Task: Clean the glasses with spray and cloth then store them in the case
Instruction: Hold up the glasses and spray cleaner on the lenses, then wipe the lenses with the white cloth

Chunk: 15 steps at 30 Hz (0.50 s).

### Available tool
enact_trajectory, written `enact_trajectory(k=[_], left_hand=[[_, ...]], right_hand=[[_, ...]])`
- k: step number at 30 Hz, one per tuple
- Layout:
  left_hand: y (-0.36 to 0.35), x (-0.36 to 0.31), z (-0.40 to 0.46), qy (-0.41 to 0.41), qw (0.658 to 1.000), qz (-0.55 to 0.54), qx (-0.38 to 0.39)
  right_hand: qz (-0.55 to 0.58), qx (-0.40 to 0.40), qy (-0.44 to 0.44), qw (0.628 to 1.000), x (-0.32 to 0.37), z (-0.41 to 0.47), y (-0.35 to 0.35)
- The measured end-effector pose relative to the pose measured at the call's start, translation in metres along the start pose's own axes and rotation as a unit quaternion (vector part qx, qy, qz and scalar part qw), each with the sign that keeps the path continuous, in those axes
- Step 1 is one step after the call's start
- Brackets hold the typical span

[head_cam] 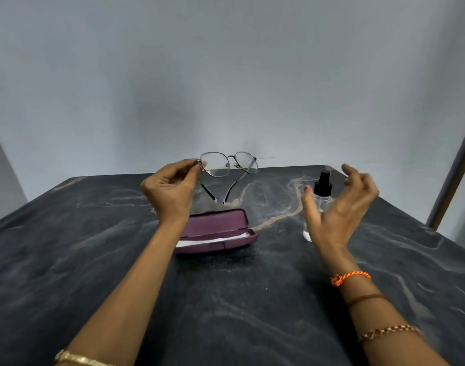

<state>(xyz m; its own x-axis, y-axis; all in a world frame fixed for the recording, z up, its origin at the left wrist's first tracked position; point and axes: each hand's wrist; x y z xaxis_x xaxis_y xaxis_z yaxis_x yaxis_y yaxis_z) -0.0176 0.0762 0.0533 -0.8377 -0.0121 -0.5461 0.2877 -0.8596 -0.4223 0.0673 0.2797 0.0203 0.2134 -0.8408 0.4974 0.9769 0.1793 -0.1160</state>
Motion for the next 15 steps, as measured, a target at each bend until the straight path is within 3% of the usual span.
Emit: enact_trajectory(k=[3,8,10,13,15], left_hand=[[0.024,-0.004,0.018,0.015,0.999,-0.023,-0.038],[0.06,0.001,0.039,0.051,0.995,-0.033,-0.078],[0.071,0.008,0.042,0.061,0.994,-0.03,-0.083],[0.078,0.017,0.045,0.079,0.992,-0.031,-0.088],[0.079,0.023,0.045,0.095,0.991,-0.03,-0.086]], right_hand=[[0.043,0.032,0.049,0.997,0.016,-0.005,0.003],[0.074,0.234,0.149,0.958,0.042,-0.022,-0.005],[0.045,0.318,0.132,0.938,0.049,-0.025,-0.015],[-0.023,0.428,0.031,0.903,0.054,-0.022,-0.036],[-0.041,0.463,-0.02,0.885,0.054,-0.02,-0.048]])
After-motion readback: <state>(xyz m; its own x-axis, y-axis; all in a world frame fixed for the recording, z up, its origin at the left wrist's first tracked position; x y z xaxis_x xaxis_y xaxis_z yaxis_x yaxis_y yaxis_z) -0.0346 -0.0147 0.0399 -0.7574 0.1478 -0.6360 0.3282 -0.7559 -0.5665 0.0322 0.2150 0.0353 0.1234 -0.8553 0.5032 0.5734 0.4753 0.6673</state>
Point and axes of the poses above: each hand's wrist, its own z-axis towards the middle knuckle, its own y-axis out of the back of the hand, x = y × z, and after that the axes turned 8 degrees about -x, right-handed
